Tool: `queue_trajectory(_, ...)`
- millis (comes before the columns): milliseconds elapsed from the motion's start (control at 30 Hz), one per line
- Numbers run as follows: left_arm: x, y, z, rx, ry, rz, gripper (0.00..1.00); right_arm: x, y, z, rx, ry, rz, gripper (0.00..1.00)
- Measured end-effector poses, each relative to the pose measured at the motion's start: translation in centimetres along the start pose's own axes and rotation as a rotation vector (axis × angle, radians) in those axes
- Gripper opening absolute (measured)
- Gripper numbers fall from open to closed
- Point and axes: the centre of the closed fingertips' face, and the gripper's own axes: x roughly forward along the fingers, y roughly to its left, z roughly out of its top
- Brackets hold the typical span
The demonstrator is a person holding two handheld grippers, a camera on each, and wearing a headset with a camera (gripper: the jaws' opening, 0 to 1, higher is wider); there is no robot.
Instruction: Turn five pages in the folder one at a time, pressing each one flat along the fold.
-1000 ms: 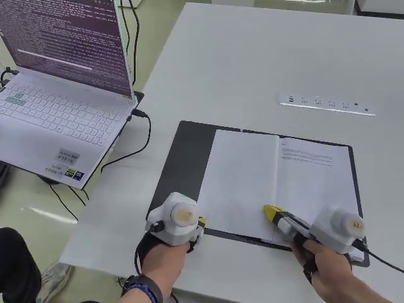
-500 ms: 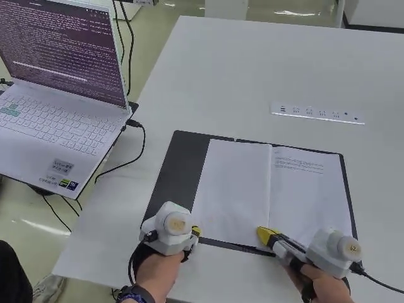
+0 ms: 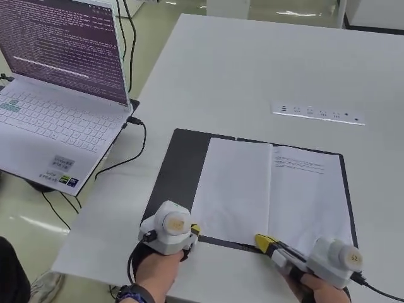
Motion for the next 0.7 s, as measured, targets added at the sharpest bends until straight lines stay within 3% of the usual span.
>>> queue_trajectory(333, 0.1, 0.0, 0.0, -0.002, 0.004, 0.004, 0.00, 0.0, -0.1, -0.2, 0.026, 0.015, -0.017, 0.00)
queue_trajectory(433, 0.1, 0.1, 0.0, -0.044, 0.015, -0.009, 0.00, -0.1, 0.4, 0.1, 0.022, 0.026, 0.005, 0.00)
queue_trajectory(567, 0.2, -0.1, 0.1, -0.064, 0.029, -0.040, 0.00, -0.4, 1.1, 0.6, 0.028, 0.023, 0.027, 0.10)
queue_trajectory(700, 0.0, -1.1, 0.2, -0.038, 0.039, -0.075, 0.07, -0.6, 1.2, 1.1, 0.010, 0.030, 0.034, 0.15)
